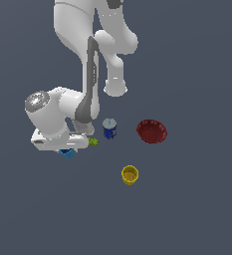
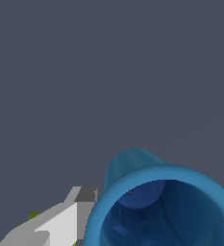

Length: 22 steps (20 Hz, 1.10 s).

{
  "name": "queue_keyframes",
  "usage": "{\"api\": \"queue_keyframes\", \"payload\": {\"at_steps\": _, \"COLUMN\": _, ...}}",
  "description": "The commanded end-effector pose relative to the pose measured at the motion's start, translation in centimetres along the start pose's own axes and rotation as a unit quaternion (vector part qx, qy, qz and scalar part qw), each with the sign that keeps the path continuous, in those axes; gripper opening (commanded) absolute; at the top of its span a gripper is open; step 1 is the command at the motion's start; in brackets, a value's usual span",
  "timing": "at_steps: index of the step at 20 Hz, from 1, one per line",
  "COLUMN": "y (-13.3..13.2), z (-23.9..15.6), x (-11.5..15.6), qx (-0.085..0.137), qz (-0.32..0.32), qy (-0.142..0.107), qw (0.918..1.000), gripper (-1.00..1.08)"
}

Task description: Pick up a designated object from a clutter of objects.

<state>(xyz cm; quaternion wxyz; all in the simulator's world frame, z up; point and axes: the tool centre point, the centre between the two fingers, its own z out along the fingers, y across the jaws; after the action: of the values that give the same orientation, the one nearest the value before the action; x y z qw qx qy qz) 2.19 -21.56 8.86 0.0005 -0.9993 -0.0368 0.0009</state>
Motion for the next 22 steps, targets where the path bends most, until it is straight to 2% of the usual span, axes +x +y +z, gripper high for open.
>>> {"api": "queue_keyframes", "payload": {"at_steps": 1, "y": -0.5, "z": -1.7, "x": -0.9, "qx": 0.000, "qz": 0.000, "qy": 0.001, "qw": 1.0000, "gripper": -1.00}}
{"api": "queue_keyframes", "payload": {"at_steps": 22, "y": -5.4, "z": -16.9, "x": -9.8, "qx": -0.001, "qz": 0.000, "qy": 0.001, "qw": 1.0000, "gripper": -1.00}}
